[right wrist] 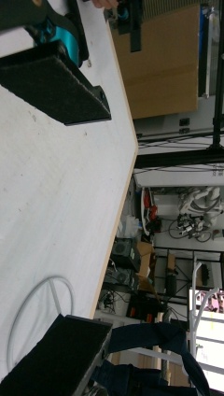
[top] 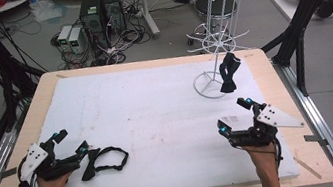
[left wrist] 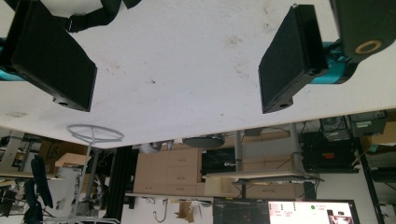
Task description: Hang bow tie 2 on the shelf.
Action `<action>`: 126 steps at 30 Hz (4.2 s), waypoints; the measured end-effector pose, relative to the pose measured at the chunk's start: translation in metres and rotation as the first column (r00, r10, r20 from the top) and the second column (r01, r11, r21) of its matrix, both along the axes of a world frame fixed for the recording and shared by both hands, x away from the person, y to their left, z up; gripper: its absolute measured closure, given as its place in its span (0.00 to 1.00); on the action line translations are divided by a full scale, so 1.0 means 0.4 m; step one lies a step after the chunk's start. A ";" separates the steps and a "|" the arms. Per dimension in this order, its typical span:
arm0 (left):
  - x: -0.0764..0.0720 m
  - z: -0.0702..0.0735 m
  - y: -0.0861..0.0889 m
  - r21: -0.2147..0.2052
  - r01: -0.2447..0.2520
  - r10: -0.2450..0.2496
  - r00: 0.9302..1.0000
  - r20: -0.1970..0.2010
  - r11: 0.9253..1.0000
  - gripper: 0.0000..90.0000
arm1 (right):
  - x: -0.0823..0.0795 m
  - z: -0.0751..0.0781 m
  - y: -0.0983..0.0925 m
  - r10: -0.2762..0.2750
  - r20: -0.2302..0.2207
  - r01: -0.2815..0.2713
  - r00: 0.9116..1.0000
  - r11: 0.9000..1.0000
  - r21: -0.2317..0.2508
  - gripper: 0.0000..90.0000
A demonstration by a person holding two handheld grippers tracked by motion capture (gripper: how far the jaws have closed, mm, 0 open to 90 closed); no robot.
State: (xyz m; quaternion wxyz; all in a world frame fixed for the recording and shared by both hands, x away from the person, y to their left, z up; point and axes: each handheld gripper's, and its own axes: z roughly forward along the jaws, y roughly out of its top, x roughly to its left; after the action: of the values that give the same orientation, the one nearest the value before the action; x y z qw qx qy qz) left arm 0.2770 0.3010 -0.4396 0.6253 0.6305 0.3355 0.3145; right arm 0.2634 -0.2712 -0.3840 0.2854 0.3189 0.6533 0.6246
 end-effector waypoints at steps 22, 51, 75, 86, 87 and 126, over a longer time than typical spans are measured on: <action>0.015 0.177 -0.009 0.335 0.148 -0.059 0.963 -0.263 0.931 0.14 | -0.004 0.010 0.003 0.025 0.020 -0.025 0.999 1.000 0.018 0.01; 0.034 0.183 -0.047 0.517 0.293 0.055 0.830 -0.555 0.804 0.15 | -0.012 0.024 0.025 0.038 0.041 -0.038 0.998 0.999 -0.007 0.01; 0.095 0.158 -0.105 0.550 0.412 0.089 0.737 -0.670 0.726 0.19 | -0.014 0.027 0.027 0.043 0.048 -0.043 0.998 0.999 -0.003 0.01; 0.112 0.135 -0.117 0.551 0.460 0.111 0.689 -0.716 0.696 0.25 | -0.015 0.026 0.028 0.043 0.044 -0.043 0.998 0.999 -0.005 0.01; 0.113 0.132 -0.119 0.545 0.460 0.110 0.685 -0.720 0.701 0.26 | -0.015 0.026 0.028 0.044 0.044 -0.043 0.998 0.999 -0.005 0.01; 0.070 0.090 -0.140 0.517 0.487 0.133 0.625 -0.769 0.704 0.26 | -0.014 0.026 0.027 0.041 0.048 -0.041 0.998 0.999 -0.004 0.01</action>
State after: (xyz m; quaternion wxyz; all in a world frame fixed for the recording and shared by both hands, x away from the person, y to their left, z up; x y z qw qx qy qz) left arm 0.3049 0.2452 -0.4034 0.1742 0.9173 0.3544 0.0506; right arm 0.2578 -0.2606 -0.3737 0.2887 0.2900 0.6534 0.6368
